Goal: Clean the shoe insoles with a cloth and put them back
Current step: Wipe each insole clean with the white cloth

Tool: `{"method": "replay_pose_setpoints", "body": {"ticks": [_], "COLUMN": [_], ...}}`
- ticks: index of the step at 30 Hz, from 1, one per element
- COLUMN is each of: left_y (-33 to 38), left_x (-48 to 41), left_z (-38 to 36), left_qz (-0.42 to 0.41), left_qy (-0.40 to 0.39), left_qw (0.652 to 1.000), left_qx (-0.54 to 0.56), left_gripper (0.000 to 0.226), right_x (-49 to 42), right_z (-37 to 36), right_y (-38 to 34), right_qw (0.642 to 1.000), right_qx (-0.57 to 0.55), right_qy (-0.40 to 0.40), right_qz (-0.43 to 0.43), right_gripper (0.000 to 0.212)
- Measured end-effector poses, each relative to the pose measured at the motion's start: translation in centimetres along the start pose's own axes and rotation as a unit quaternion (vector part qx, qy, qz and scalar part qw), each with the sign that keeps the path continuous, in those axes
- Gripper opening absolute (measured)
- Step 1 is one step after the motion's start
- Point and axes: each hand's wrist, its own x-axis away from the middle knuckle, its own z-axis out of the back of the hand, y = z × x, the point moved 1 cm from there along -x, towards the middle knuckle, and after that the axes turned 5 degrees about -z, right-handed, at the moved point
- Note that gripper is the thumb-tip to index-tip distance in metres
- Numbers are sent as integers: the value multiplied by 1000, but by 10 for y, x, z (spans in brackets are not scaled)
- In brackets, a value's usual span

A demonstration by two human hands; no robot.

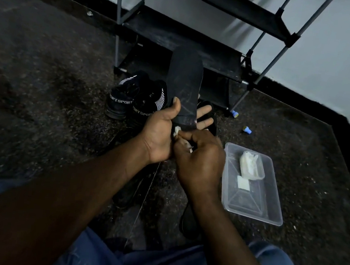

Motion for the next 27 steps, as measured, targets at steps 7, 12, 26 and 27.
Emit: {"method": "replay_pose_setpoints", "body": {"ticks": [7,12,26,27], "left_y": [-4,-8,-6,-7], "left_x": [-4,0,2,1], "left_z": [-2,0,-8,-6], "left_qz": [2,36,15,16], "left_qy": [9,12,-10,-14], "left_qw": [1000,999,1000,1000], "left_qx": [5,-26,-2,-6], "left_gripper": [57,65,54,54], "right_x": [-13,7,-8,-4], "right_z": [8,-8,15,13], "right_y": [23,-4,28,26], "right_qw": [996,995,995,996], "right_qx": [59,-61,17,6], "right_qy": [42,-2,51,48], "right_qz": [-53,-79,-86,-77], "right_gripper": [18,13,17,17]}}
